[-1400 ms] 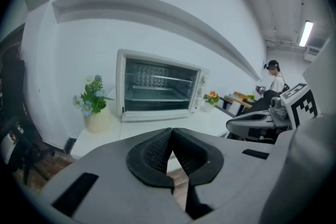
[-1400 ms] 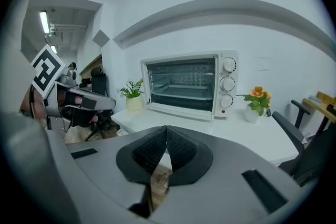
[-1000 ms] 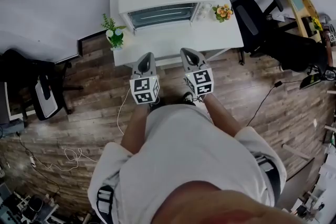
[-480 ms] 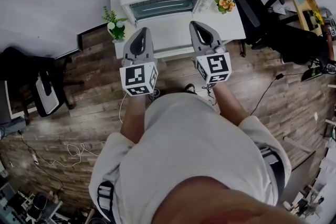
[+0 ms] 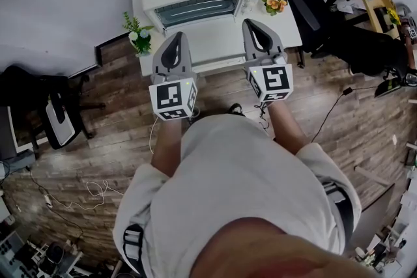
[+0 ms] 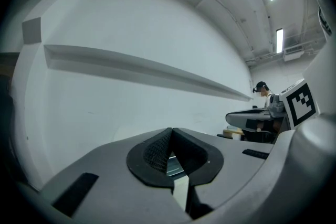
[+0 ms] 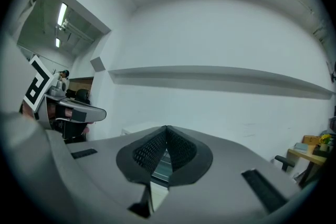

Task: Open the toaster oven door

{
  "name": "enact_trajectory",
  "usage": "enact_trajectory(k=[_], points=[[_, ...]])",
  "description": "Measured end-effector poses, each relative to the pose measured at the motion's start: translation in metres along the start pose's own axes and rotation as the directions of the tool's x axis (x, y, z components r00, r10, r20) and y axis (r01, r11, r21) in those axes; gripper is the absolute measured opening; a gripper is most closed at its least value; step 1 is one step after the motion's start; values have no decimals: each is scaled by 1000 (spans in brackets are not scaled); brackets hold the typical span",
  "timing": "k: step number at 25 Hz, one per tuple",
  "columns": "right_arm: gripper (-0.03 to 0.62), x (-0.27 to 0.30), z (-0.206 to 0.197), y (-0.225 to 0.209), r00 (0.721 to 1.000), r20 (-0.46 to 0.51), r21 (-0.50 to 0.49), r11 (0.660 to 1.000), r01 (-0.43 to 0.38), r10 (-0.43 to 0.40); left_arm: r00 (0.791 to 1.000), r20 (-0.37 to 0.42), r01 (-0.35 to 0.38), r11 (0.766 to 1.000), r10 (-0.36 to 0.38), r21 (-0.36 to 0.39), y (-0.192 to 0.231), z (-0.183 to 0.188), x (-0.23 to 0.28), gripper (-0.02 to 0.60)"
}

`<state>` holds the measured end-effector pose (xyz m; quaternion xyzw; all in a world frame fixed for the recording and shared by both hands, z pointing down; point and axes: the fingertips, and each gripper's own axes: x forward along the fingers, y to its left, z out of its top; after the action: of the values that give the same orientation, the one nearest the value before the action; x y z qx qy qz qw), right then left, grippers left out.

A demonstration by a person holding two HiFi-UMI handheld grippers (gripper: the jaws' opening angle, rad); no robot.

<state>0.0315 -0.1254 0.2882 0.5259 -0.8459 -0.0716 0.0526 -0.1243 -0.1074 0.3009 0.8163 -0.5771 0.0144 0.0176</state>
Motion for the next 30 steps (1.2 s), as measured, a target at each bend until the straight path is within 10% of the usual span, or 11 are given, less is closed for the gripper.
enact_trajectory(k=[30], points=[[-2, -6, -10, 3, 999, -34, -28, 1000, -12, 11, 1000, -27, -4, 1000, 3, -25, -8, -17, -5, 18]])
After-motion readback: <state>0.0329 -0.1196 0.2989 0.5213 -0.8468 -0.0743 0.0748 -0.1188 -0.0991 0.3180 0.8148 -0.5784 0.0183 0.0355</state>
